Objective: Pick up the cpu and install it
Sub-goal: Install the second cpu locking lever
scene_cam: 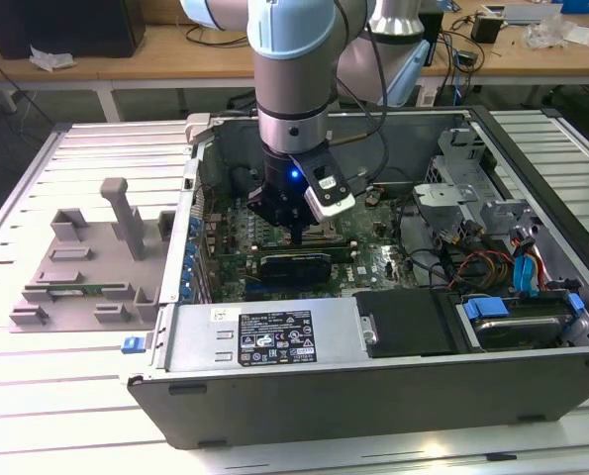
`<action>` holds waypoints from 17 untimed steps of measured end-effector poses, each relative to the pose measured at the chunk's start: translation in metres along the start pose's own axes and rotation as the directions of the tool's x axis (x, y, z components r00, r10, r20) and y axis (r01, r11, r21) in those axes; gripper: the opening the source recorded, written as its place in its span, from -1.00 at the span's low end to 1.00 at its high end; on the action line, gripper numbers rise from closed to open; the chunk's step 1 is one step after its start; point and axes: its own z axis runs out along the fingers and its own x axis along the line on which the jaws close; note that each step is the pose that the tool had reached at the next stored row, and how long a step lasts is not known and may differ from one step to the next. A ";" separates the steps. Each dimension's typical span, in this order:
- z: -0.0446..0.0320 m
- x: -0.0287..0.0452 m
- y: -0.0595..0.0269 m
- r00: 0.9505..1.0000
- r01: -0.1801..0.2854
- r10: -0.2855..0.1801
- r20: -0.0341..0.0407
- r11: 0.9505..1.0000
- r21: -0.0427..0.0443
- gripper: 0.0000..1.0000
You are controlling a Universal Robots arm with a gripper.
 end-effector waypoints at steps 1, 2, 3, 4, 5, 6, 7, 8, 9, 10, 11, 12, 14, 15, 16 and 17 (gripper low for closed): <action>0.0001 0.0000 0.0001 1.000 0.001 -0.001 0.000 1.000 -0.005 -0.79; 0.0001 0.0000 0.0001 1.000 0.001 -0.001 0.000 1.000 -0.005 -0.79; 0.0001 0.0000 0.0001 1.000 0.001 -0.001 0.000 1.000 -0.005 -0.79; 0.0002 0.0001 0.0007 1.000 0.001 -0.001 0.000 1.000 -0.005 -0.79; 0.0001 0.0001 0.0008 1.000 0.001 -0.001 0.000 1.000 -0.005 -0.79; -0.0007 0.0001 0.0009 1.000 0.001 -0.001 0.000 1.000 -0.005 -0.79; -0.0035 0.0000 0.0011 1.000 0.001 -0.001 0.000 1.000 -0.005 -0.79; -0.0072 -0.0001 0.0014 1.000 0.001 -0.001 0.000 1.000 -0.005 -0.79; -0.0071 0.0004 0.0014 1.000 0.001 -0.001 0.000 1.000 -0.005 -0.79; -0.0058 0.0013 0.0001 1.000 0.002 -0.002 0.001 1.000 -0.005 -0.79; -0.0039 0.0016 -0.0006 1.000 0.005 -0.005 0.001 1.000 -0.005 -0.79; -0.0009 0.0017 -0.0015 1.000 0.017 -0.017 0.000 1.000 -0.005 -0.79; 0.0035 0.0047 -0.0022 0.998 0.055 -0.055 -0.001 0.998 -0.006 -0.79; 0.0043 0.0055 -0.0024 0.998 0.061 -0.061 -0.001 0.998 -0.007 -0.79; 0.0049 0.0061 -0.0024 0.998 0.066 -0.066 -0.001 0.998 -0.007 -0.79; 0.0058 0.0069 -0.0025 0.997 0.072 -0.072 0.000 0.997 -0.007 -0.79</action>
